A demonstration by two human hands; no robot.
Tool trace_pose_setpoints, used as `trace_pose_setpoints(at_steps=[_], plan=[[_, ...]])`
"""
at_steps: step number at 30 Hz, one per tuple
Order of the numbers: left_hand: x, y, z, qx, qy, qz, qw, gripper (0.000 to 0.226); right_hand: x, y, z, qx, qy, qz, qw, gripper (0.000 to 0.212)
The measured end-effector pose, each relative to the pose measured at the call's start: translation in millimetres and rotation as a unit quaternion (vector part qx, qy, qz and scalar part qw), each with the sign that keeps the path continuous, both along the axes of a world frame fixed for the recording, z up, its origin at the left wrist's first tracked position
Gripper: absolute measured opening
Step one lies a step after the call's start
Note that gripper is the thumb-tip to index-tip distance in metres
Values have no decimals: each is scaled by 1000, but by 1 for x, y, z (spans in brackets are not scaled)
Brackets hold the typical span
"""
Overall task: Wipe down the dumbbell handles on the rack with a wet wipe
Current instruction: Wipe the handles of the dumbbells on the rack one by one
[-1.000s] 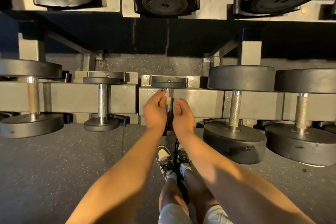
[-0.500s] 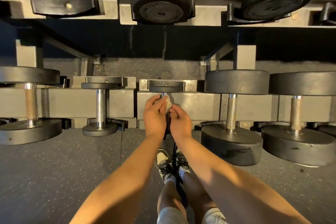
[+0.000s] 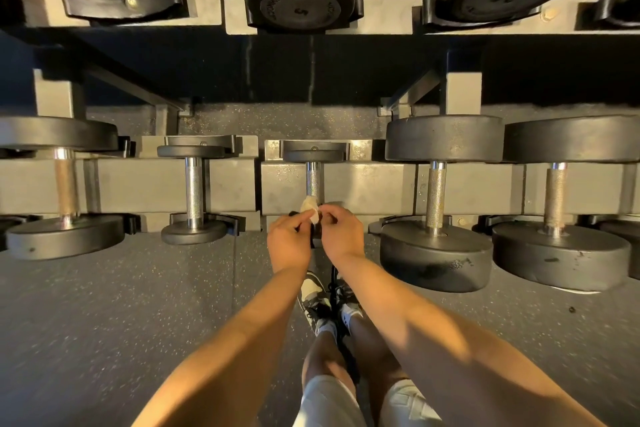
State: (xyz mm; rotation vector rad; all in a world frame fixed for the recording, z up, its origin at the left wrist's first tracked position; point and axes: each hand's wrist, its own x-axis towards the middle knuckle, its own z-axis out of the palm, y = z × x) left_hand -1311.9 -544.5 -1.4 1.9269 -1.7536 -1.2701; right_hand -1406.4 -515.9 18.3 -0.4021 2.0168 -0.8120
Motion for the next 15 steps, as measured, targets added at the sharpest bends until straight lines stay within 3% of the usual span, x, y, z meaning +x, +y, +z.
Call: trace_pose_setpoints(at_steps=[9,12,15], plan=[[2,7,22,67,123,-14,990,28,-5,-3,10,-76,-103,-26,991,21],[1,9,21,44,139,-5,989,37,-11,-11,7,-85,-42,-41,995,16],[3,6,15,17,106,-24,994,52,-19,-29,5,-109,-13,-129,985,21]])
